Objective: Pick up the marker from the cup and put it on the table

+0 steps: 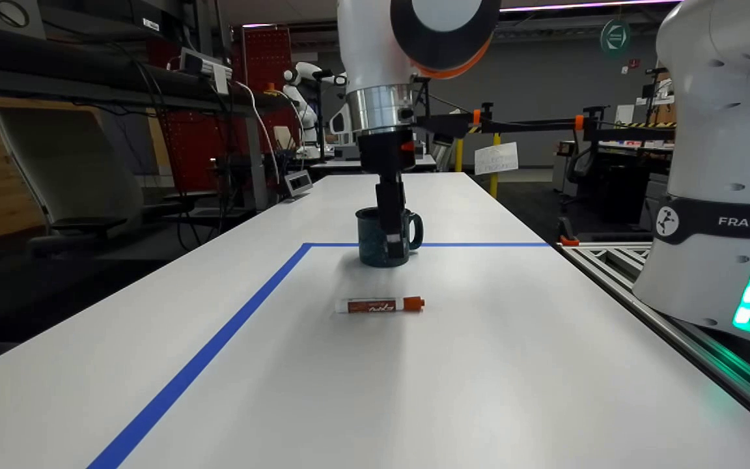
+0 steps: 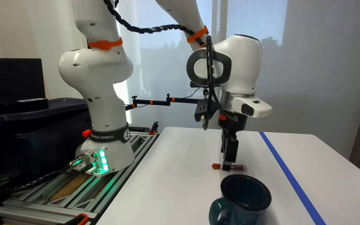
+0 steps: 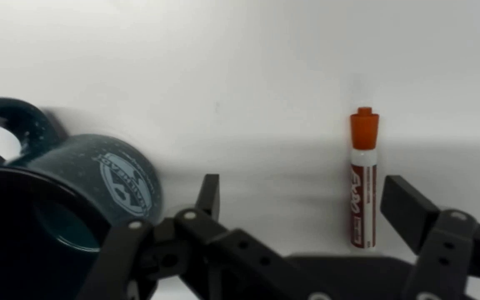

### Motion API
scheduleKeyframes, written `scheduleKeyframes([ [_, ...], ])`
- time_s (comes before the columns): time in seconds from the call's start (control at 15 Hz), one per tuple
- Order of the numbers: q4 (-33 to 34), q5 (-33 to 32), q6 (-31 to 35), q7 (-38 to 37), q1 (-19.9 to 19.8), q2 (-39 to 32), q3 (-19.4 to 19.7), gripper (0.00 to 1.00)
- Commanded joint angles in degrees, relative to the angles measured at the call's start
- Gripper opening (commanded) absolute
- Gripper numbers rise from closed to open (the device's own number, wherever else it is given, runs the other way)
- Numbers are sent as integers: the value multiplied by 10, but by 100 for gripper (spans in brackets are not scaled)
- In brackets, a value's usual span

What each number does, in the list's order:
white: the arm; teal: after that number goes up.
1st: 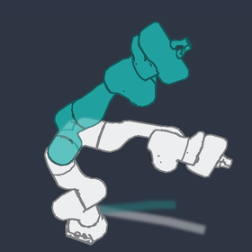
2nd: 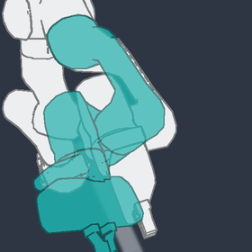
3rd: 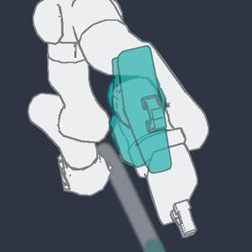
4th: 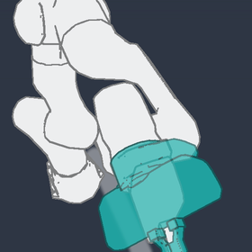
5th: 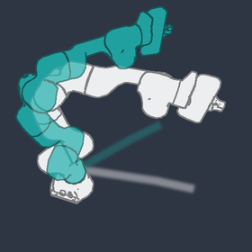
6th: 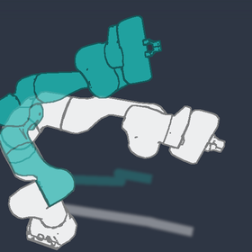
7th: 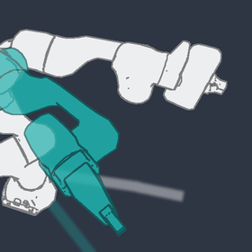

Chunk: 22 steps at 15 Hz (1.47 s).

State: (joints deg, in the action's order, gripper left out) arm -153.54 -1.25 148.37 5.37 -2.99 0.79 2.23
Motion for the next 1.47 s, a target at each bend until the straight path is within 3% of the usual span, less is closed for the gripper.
scheduleKeyframes([
  [0.0,-5,-31,-96,-89,-1,73,-1,100],
  [0.4,10,-19,-185,-68,-2,119,0,100],
  [0.67,-1,-22,-170,-63,-3,145,2,100],
  [0.87,5,-33,-194,-55,-6,153,2,100],
  [0.93,11,-16,-173,-62,-1,128,1,100],
  [1.4,11,-20,-181,-60,-2,133,1,100],
])
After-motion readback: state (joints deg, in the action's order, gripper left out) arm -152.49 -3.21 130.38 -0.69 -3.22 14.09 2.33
